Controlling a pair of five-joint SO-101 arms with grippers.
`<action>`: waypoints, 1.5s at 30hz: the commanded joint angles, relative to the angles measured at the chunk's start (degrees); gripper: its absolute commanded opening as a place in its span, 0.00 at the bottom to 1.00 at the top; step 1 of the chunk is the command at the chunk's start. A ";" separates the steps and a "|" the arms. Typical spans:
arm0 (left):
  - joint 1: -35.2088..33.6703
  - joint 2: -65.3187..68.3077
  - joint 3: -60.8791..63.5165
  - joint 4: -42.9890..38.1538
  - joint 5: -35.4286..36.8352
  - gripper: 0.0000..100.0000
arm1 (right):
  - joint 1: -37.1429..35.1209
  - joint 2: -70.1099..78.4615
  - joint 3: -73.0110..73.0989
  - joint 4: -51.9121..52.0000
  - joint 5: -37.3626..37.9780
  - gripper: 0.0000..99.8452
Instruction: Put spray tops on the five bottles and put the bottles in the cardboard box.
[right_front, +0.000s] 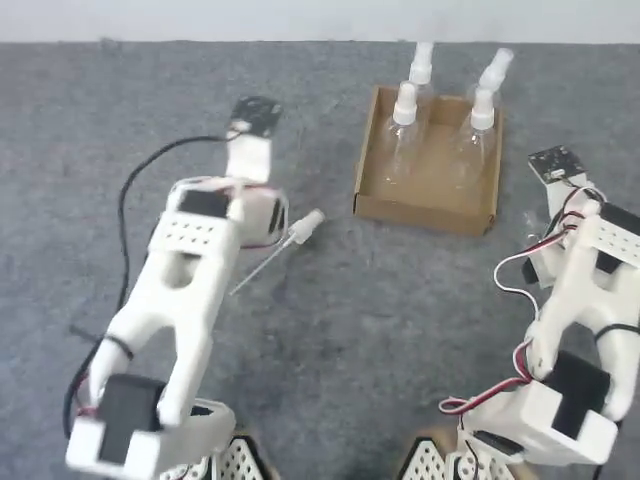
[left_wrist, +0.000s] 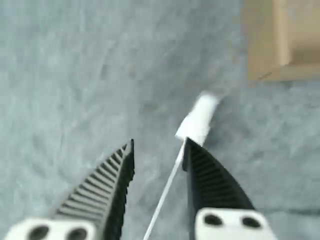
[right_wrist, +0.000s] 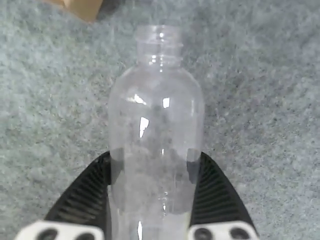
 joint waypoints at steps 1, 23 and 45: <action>4.04 11.78 -13.49 1.58 -2.55 0.18 | -0.48 -1.36 -0.62 -0.66 -0.62 0.01; 5.80 37.98 -31.43 5.80 -7.74 0.15 | 3.03 -0.75 -0.53 -1.27 -0.09 0.01; 3.25 13.54 -1.54 3.60 4.57 0.03 | 6.99 0.48 1.05 -4.26 -0.09 0.01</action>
